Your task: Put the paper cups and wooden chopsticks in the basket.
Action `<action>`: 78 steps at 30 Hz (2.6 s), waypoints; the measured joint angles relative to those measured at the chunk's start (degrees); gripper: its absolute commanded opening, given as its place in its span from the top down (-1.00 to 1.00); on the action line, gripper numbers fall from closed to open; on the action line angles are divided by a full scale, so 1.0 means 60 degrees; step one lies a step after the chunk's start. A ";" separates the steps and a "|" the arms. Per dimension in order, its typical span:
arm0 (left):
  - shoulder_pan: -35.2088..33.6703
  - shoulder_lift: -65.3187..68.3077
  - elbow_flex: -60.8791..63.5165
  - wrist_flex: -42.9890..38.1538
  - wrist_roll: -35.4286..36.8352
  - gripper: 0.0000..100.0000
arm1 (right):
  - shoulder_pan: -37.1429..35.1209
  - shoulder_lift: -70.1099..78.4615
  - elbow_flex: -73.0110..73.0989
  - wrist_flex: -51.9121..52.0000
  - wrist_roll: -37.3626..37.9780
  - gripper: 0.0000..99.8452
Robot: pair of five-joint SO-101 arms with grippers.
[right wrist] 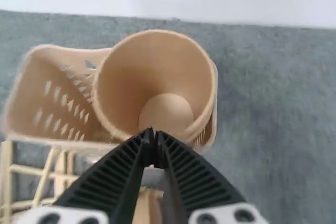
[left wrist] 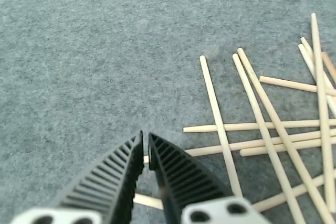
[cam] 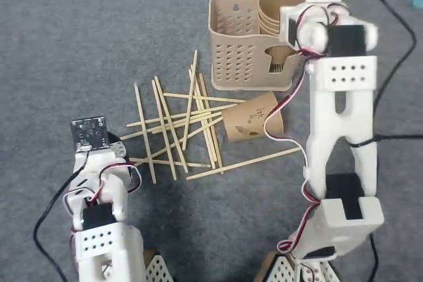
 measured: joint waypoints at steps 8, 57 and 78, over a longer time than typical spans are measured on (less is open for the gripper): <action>0.0000 0.0000 0.0000 0.0000 0.0000 0.97 | 0.0015 -0.0278 0.1978 -0.2886 0.0147 0.98; 0.0000 -0.0015 0.0132 -0.0469 0.0000 0.97 | -0.0264 -0.5187 0.9231 0.0747 0.3927 0.64; 0.0000 -0.0015 0.0132 -0.0469 0.0000 0.97 | 0.0352 -0.3912 1.0711 -0.4220 0.2711 0.98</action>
